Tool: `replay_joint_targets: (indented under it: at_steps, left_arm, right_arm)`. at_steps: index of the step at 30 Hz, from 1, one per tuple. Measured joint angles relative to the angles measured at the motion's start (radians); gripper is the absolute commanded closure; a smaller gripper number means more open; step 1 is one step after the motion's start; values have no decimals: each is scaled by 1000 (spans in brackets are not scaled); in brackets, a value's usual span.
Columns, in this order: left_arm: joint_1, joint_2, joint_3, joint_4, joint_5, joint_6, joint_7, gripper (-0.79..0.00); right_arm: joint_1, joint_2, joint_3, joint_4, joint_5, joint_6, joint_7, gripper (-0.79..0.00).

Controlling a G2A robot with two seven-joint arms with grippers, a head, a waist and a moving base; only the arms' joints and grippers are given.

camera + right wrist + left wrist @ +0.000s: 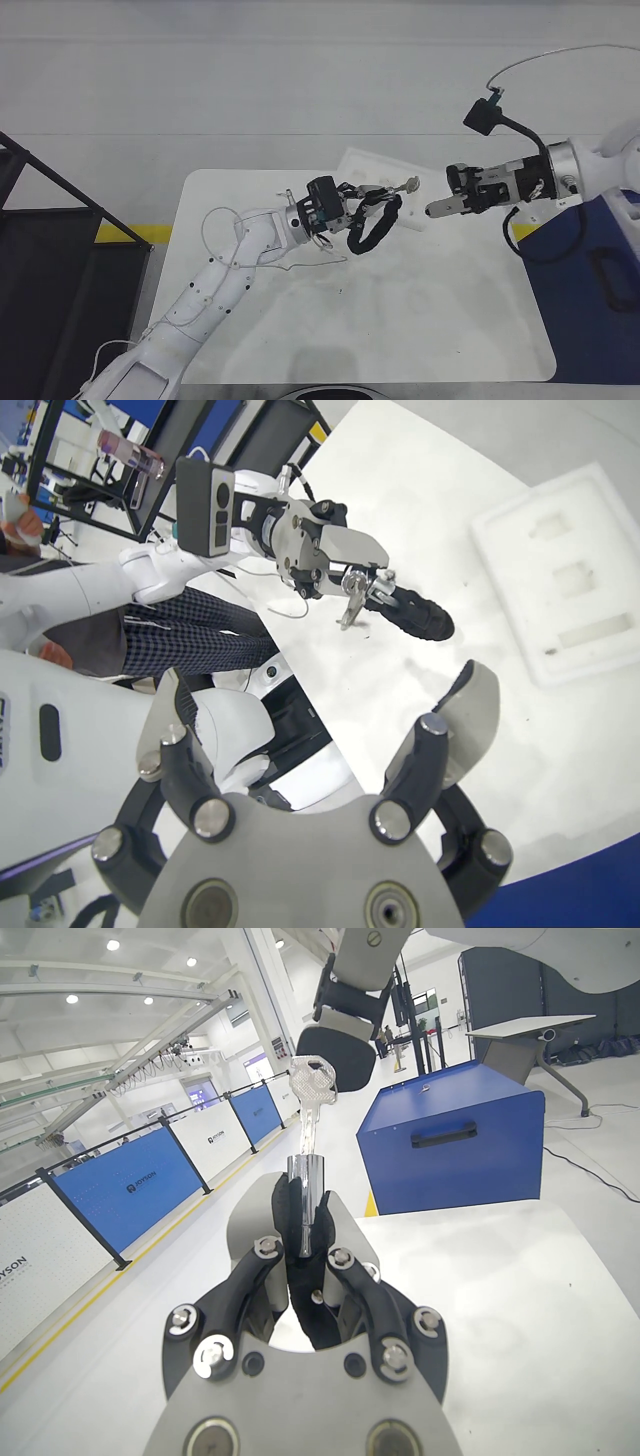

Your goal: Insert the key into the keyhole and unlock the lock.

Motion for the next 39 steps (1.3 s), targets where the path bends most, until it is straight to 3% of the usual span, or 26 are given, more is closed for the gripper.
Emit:
replay_joint_targets:
  at_steps: [6, 9, 20, 29, 33, 39]
  left_arm:
    - [-1, 16, -68, 0, -23, -68, -48, 0]
    - [4, 20, -85, -9, -46, -91, -64, 0]
    - [-16, 22, -75, -36, -11, -127, -28, 0]
    - [-72, 16, -33, 21, 48, -152, 20, 0]
    - [-77, 15, -28, 48, 17, -173, -2, 0]
    - [-80, 14, -29, 64, -36, -199, -71, 0]
  right_arm:
    - [-79, 4, 25, 46, 69, -255, -20, -785]
    - [-111, 6, 33, 57, 127, -302, -54, -785]
    - [-127, 7, 36, 72, 172, -303, -57, -785]
    - [-129, 7, 36, 69, 169, -302, -60, -785]
    - [-143, 6, 25, 14, 70, -338, -92, -785]
    - [-126, 4, -38, -38, -200, -505, -259, -785]
